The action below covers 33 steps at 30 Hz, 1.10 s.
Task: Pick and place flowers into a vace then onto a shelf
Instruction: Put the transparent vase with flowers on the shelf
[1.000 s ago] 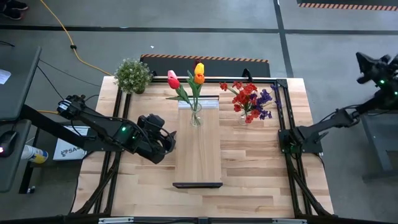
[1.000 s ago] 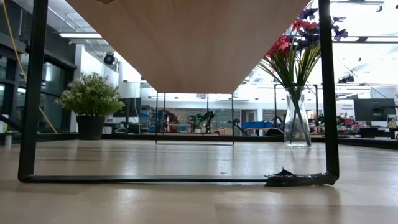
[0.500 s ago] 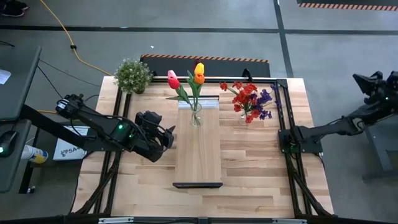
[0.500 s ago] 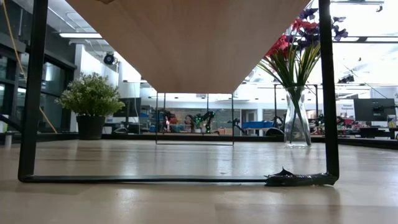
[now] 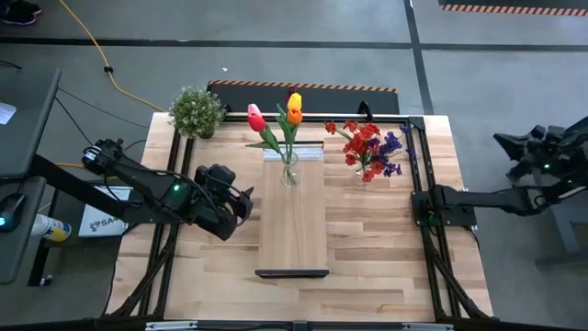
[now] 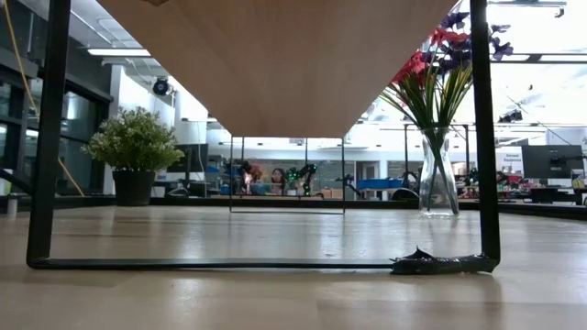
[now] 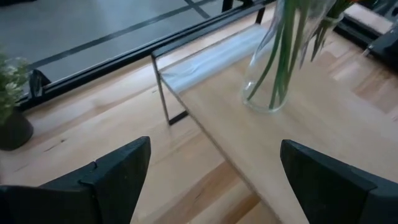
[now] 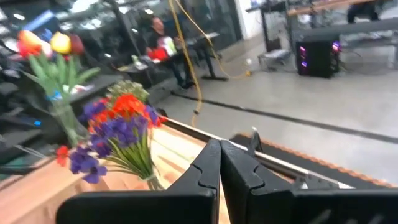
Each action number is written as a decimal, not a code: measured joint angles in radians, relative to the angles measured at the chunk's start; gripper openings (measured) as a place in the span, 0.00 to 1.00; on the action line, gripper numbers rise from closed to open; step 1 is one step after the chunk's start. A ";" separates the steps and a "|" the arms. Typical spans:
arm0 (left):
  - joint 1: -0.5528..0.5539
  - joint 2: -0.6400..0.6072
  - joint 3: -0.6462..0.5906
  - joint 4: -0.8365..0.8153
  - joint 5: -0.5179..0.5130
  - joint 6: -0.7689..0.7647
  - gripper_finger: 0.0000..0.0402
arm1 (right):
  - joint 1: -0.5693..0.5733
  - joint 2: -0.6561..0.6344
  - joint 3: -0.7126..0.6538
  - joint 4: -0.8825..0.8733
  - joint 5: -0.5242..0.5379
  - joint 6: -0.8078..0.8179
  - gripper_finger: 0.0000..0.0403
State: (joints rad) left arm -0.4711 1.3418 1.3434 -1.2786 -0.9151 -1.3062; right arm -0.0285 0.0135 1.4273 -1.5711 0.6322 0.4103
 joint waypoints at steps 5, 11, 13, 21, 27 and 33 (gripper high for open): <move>-0.063 0.000 0.000 -0.094 -0.017 -0.118 0.97 | -0.050 -0.001 -0.081 -0.001 -0.015 0.035 0.00; -0.172 0.000 -0.002 -0.202 -0.077 -0.295 0.97 | -0.092 -0.002 -0.129 0.000 -0.021 0.052 0.00; -0.189 0.000 -0.024 -0.199 -0.090 -0.327 0.97 | -0.100 -0.002 -0.141 0.000 -0.029 0.061 0.00; -0.190 0.001 -0.161 -0.173 -0.108 -0.487 0.97 | -0.131 -0.004 -0.213 0.027 -0.051 0.061 0.00; -0.190 0.000 -0.203 -0.162 -0.124 -0.505 0.98 | -0.135 -0.006 -0.249 0.033 -0.039 0.062 0.00; -0.190 0.000 -0.239 -0.164 -0.127 -0.535 0.97 | -0.135 -0.005 -0.251 0.005 0.003 0.068 0.00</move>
State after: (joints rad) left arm -0.6613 1.3418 1.1039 -1.4427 -1.0417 -1.8409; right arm -0.1638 0.0082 1.1759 -1.5663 0.6351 0.4787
